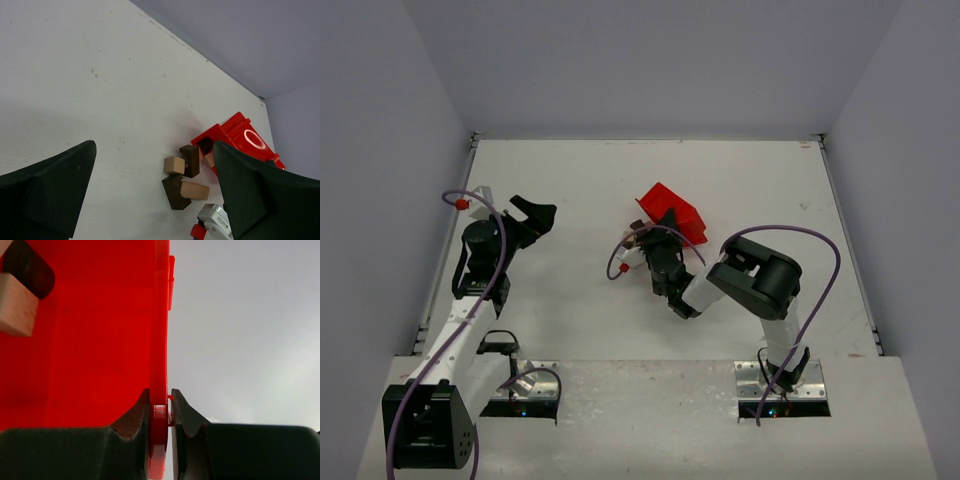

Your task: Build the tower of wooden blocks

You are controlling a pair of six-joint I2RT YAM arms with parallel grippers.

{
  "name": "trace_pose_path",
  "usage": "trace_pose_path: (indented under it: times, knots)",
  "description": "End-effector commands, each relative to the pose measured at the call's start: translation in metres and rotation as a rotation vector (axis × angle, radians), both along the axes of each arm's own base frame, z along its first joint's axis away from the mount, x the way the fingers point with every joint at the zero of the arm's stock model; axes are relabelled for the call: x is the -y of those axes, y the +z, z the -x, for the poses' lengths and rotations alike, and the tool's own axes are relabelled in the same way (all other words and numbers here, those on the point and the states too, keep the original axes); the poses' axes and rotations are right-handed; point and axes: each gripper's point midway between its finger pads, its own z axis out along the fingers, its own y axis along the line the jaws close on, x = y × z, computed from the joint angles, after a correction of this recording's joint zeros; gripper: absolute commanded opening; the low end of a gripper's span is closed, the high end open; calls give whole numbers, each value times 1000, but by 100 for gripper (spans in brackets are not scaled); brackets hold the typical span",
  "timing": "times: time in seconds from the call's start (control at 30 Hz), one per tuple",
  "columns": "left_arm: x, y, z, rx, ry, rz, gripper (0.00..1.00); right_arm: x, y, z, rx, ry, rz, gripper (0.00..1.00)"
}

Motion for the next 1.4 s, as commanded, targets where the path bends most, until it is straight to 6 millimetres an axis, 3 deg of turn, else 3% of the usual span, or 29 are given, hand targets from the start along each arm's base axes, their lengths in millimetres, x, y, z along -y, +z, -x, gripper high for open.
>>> trace_pose_path:
  times: [0.0,0.43,0.57,0.7,0.73,0.8,0.9,0.93,0.97,1.0,1.1,1.17,1.27,1.37]
  knots:
    - [-3,20,-10,33,13,0,100,14,45,8,185,-34,-207,0]
    - [-4,21,-11,29,16,-4,100,15,53,7,199,-17,-274,0]
    - [-5,22,-10,29,22,-6,100,32,63,-3,206,-56,-390,0]
    - [-7,22,-10,30,29,-10,100,68,63,-23,160,-129,-651,0]
    - [-8,22,-10,30,34,-10,100,73,58,-27,139,-145,-642,0]
    - [-9,22,-10,24,44,-12,100,87,65,-32,114,-150,-899,0]
    - [-10,24,-9,30,48,-14,100,96,38,-42,-118,-175,-1075,0]
    - [-10,24,-9,30,49,-15,100,95,41,-40,-187,-168,-1275,0]
    - [-11,24,-9,30,55,-14,100,97,29,-41,-319,-169,-1340,0]
    - [-12,24,-9,29,58,-13,100,97,37,-40,-314,-169,-1442,0]
    - [-15,19,-10,4,81,-5,100,137,37,-49,-362,-312,-1685,0]
    - [-16,18,-11,-5,87,-6,100,168,37,-57,-332,-449,-1763,0]
    - [-16,18,-12,-8,84,-6,100,189,31,-69,-372,-527,-1898,0]
    - [-16,18,-11,-7,89,-7,100,238,24,-92,-296,-651,-1993,0]
